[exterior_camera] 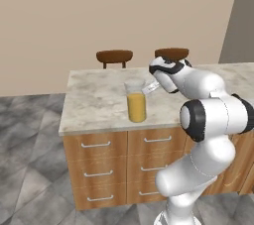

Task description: Place the pitcher and cup on the dining counter for serving.

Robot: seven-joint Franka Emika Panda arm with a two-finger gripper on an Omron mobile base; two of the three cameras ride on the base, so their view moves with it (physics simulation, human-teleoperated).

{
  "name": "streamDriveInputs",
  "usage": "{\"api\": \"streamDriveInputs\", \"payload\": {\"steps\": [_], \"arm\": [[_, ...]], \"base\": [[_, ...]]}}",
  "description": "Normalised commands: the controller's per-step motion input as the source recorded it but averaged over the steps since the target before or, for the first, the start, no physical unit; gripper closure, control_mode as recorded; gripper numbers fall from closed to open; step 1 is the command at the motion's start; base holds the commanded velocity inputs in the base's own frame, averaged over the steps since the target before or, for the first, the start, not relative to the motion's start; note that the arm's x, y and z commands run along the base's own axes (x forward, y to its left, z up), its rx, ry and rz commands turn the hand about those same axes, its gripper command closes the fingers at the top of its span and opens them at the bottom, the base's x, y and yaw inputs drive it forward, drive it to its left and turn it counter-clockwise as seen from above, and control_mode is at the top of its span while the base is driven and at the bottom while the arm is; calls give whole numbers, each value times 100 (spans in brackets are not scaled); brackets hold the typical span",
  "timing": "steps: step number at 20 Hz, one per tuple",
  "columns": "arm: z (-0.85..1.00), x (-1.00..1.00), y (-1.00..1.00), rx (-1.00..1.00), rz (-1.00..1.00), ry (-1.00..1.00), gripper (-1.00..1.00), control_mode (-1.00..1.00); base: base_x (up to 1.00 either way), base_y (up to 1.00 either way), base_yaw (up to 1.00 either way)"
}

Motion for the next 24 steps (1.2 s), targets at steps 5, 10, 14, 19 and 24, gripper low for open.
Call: {"api": "streamDriveInputs", "payload": {"steps": [5,10,14,19,24], "arm": [[0,77,7,-5,0,-5,100,-100],[0,90,1,0,0,0,100,-100],[0,27,0,1,0,-6,100,-100],[0,6,0,7,6,-20,100,-100],[-23,-5,0,1,10,-12,100,-100]], "base": [[0,0,0],[0,0,0],[0,0,0],[0,0,0],[0,0,0]]}}
